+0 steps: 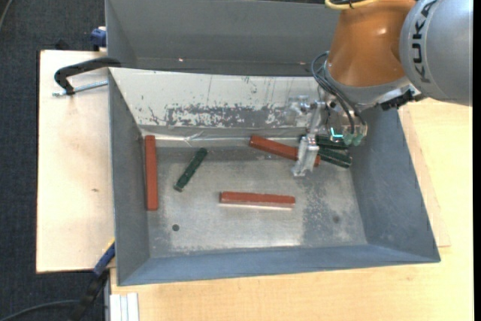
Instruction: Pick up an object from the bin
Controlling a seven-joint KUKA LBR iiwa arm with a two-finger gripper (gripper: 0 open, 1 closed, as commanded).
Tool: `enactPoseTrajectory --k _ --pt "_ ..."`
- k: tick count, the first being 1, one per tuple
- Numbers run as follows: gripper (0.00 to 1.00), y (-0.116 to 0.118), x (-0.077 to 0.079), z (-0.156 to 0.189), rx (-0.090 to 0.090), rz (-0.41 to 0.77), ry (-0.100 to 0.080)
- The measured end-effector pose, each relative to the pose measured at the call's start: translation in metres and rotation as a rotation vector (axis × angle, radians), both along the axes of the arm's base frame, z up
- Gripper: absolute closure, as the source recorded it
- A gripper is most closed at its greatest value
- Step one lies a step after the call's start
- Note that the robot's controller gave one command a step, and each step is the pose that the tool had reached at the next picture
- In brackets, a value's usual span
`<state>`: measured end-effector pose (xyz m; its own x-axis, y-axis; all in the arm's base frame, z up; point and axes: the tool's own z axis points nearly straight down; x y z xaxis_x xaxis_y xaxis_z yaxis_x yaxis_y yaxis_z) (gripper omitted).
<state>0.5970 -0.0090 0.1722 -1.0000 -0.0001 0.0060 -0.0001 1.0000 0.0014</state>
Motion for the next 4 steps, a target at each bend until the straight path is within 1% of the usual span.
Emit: enactPoseTrajectory --k 1,2,3,4 --pt "0.00 0.038 -0.032 -0.106 0.001 0.066 0.001" --pt "0.00 0.064 -0.079 -0.102 0.001 -0.150 -0.003" --pt "1.00 0.063 -0.078 -0.102 0.000 -0.150 -0.005" --pt "1.00 0.099 -0.094 0.034 0.000 -0.177 -0.010"
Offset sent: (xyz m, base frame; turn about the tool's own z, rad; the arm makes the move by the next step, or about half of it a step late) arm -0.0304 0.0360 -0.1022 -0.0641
